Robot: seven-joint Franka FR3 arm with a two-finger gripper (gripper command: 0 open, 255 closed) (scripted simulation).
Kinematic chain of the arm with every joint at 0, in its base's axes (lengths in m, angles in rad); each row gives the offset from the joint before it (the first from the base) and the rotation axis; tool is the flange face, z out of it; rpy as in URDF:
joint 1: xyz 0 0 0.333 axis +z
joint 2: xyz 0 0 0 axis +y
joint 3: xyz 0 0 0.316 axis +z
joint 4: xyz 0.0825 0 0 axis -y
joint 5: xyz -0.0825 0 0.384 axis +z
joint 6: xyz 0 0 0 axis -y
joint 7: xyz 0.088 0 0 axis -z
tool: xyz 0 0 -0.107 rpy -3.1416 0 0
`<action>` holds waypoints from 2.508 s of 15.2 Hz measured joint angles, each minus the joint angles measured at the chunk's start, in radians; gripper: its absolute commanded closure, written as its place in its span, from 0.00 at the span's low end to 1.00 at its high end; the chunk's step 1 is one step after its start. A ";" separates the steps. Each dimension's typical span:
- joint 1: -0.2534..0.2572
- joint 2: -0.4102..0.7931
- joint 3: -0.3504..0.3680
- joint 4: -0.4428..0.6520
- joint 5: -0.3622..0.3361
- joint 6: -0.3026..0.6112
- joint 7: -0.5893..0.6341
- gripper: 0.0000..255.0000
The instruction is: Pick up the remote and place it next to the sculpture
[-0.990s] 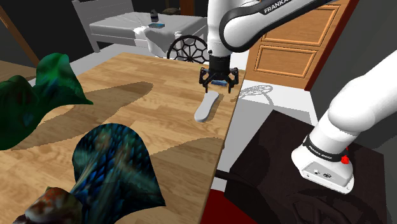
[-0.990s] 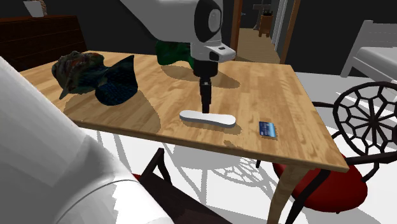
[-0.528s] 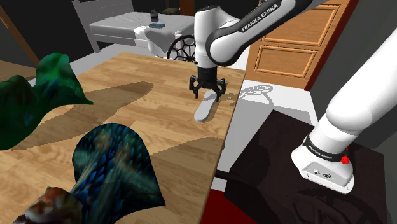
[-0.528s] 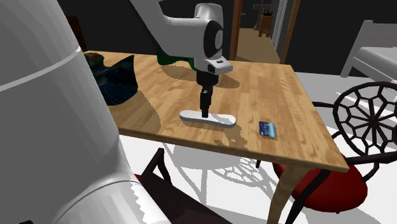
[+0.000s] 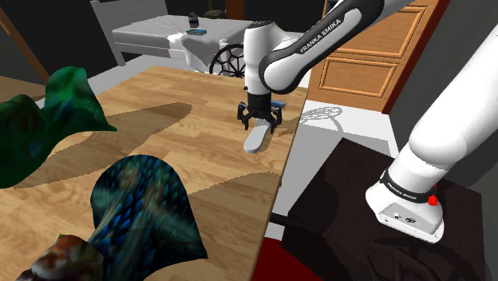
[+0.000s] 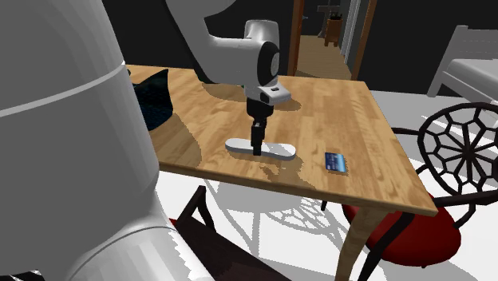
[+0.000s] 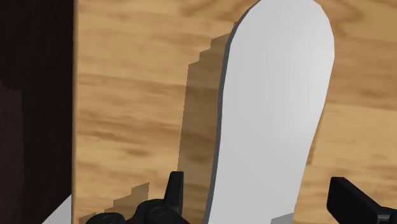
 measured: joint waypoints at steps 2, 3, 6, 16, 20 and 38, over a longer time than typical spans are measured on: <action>0.000 0.001 0.000 0.000 -0.001 0.001 0.001 0.00; 0.000 0.001 0.000 0.000 -0.001 0.001 0.001 0.00; 0.000 0.001 0.000 0.000 -0.001 0.001 0.001 1.00; 0.000 -0.011 -0.002 0.005 0.007 -0.015 -0.007 1.00; 0.001 -0.045 -0.005 0.028 0.027 -0.067 -0.022 1.00; 0.005 -0.172 -0.034 0.167 0.081 -0.321 -0.069 1.00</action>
